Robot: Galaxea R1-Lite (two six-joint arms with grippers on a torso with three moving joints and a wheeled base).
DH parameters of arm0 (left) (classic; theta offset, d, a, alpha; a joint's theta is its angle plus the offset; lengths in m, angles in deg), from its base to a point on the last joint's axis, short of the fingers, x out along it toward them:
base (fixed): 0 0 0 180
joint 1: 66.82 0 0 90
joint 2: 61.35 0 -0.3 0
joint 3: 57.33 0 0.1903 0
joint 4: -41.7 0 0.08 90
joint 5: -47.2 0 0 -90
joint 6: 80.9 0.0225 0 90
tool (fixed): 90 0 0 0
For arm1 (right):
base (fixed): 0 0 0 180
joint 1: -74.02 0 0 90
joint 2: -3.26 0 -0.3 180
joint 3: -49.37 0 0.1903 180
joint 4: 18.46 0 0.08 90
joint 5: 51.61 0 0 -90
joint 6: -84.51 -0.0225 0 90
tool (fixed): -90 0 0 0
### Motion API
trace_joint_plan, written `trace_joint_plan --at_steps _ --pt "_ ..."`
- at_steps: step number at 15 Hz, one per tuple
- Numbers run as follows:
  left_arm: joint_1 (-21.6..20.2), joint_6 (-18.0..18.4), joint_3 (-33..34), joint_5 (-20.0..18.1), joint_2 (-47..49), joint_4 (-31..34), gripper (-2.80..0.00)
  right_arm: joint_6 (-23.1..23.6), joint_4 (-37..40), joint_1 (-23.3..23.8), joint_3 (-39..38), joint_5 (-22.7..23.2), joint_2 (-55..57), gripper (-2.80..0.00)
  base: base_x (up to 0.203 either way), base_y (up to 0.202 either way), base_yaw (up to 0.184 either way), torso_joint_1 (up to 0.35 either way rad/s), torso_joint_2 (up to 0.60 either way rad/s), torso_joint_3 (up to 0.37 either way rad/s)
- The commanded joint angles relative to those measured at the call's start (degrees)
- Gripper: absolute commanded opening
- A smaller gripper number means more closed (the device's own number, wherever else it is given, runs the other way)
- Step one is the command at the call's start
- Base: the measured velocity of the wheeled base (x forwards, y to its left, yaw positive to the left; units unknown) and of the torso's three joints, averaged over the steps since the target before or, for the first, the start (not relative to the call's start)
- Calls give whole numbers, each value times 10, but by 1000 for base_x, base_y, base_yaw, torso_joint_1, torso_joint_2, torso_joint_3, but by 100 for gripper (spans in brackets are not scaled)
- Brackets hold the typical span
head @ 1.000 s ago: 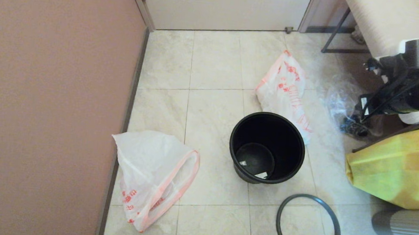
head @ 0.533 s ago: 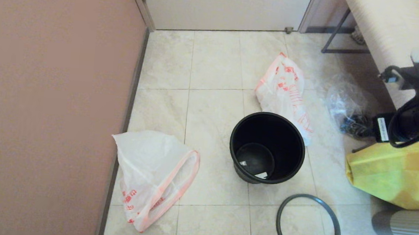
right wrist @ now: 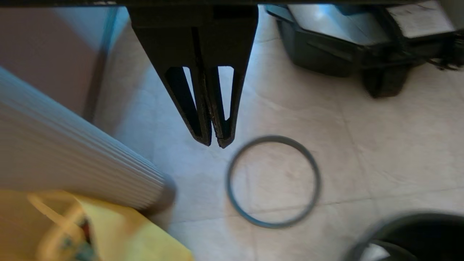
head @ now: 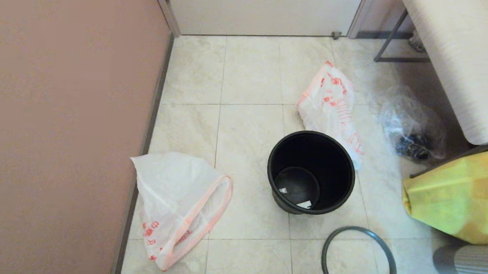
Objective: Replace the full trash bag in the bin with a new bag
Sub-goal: Pick up a new trash bag
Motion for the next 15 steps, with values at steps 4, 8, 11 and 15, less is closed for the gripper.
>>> trace_joint_plan --at_steps 4,8,11,15 --pt "0 0 8 0 0 0 -280 20 0 44 -135 -32 -221 -280 0 0 0 0 0 0" --pt "0 0 8 0 0 0 -280 32 0 108 -175 -36 -360 -280 0 0 0 0 0 0" --pt "0 0 8 0 0 0 -280 59 1 136 -217 -37 -466 -280 0 0 0 0 0 0" --pt "0 0 8 0 0 0 -280 54 -14 178 -356 6 -572 -280 0 0 0 0 0 0"
